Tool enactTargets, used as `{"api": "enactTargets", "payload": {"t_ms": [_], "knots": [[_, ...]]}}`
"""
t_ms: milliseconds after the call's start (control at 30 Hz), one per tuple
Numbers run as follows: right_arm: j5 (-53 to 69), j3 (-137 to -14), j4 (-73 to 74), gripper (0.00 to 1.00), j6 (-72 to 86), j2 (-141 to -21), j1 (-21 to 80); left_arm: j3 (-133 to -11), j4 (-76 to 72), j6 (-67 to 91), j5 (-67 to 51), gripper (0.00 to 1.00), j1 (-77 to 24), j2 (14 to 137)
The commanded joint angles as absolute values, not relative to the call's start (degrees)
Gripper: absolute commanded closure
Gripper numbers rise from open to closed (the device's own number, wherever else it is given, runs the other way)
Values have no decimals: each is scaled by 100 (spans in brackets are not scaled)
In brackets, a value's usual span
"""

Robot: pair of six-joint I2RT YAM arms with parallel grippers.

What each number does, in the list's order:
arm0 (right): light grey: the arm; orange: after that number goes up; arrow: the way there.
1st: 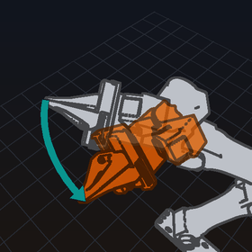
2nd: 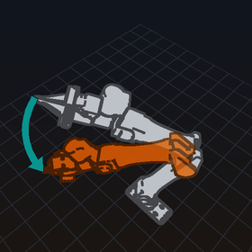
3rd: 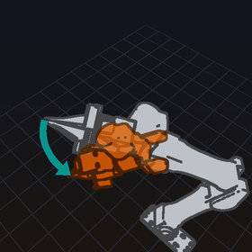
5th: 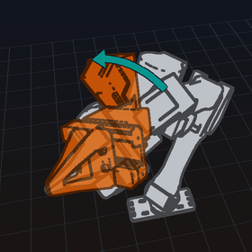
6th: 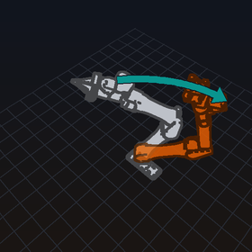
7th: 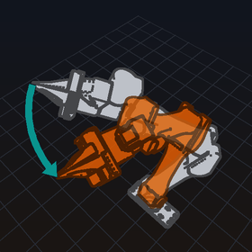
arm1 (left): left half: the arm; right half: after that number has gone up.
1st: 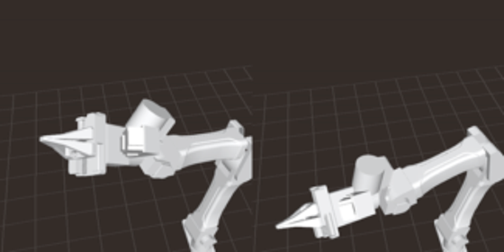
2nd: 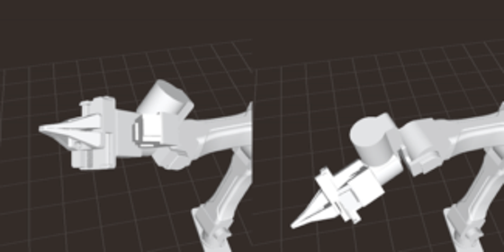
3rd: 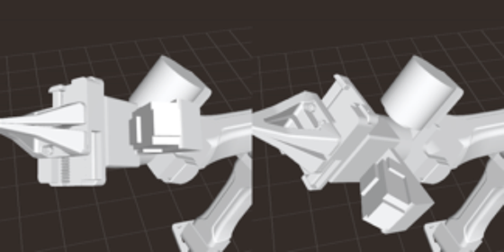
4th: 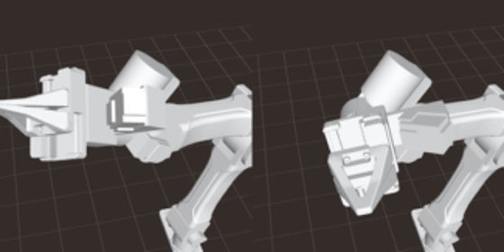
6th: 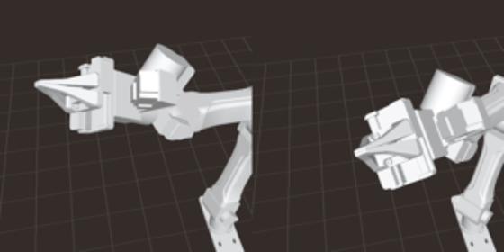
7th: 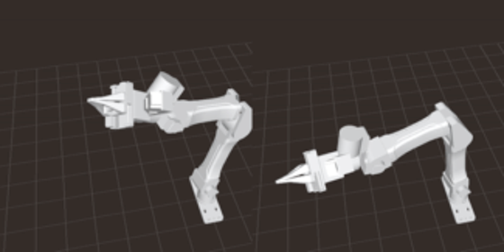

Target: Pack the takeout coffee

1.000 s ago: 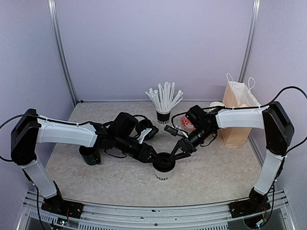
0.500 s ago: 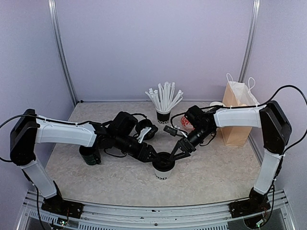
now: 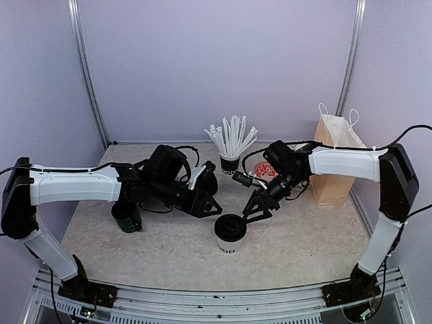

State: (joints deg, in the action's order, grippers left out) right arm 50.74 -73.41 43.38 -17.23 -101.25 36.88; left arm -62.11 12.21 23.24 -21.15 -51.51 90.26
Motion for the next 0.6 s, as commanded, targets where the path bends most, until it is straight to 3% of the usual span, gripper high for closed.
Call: {"api": "enactTargets", "payload": {"t_ms": [0,233,567], "knots": [[5003,-7278,4345,29,-1698,-10116,3560,-5931,1278,2947,-1923,56,-4978,8864],[5162,-7435,4354,42,-1626,-10400,3471,-5663,1111,3151,-2254,70,-5010,8985],[5062,-7525,4434,46,-1609,-10621,3472,-5686,930,3087,-2555,68,-5049,9275]]}}
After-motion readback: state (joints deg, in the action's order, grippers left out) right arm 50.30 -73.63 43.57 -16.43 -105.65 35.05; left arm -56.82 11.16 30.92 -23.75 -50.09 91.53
